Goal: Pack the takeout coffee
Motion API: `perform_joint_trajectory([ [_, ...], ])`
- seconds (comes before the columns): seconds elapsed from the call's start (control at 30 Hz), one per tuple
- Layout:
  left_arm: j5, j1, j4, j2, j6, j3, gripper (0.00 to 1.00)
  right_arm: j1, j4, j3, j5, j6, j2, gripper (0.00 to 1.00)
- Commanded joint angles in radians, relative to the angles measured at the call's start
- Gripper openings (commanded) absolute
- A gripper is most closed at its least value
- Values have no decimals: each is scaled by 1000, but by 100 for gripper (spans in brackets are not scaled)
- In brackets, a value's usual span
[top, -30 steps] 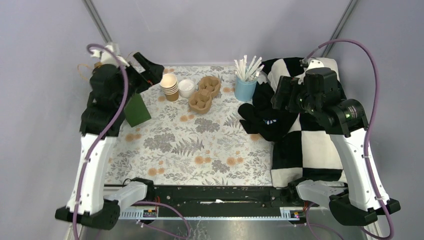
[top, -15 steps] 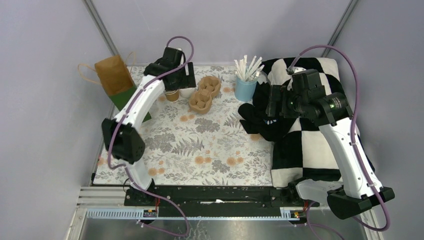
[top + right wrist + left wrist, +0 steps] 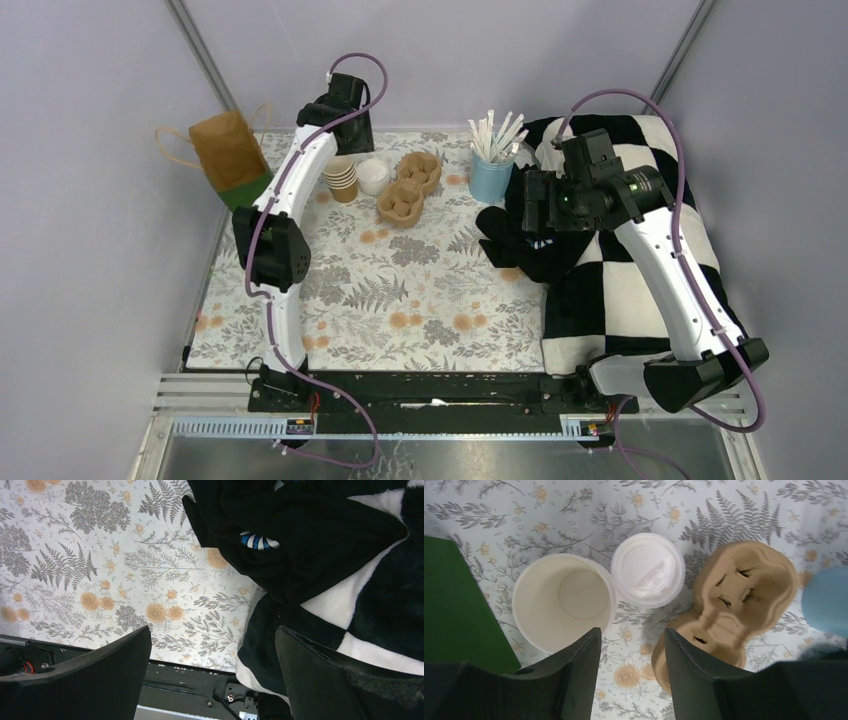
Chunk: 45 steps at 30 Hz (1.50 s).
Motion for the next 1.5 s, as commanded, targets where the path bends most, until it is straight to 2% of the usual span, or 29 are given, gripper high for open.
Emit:
perform_joint_trajectory([
  [0.0,-30,34,-21,41,12,66,52,-5,14,46,-5,-26,14,100],
  [0.23,-16,58,-36,88,23,89,45,-5,31,37,-8,-22,26,100],
  [0.53,-25,59,-36,126,34,117,25,-5,35,36,-11,-18,34,100],
  [0.9,-42,59,-36,130,57,116,20,-5,40,31,-22,-9,34,100],
  [1.0,-46,57,-36,132,61,116,12,-5,41,32,-21,-8,33,100],
  [1.2,-84,44,-39,119,84,130,4,-5,44,29,-22,-7,27,100],
  [1.47,-189,11,-47,88,116,139,0,-5,52,28,-19,-11,20,100],
])
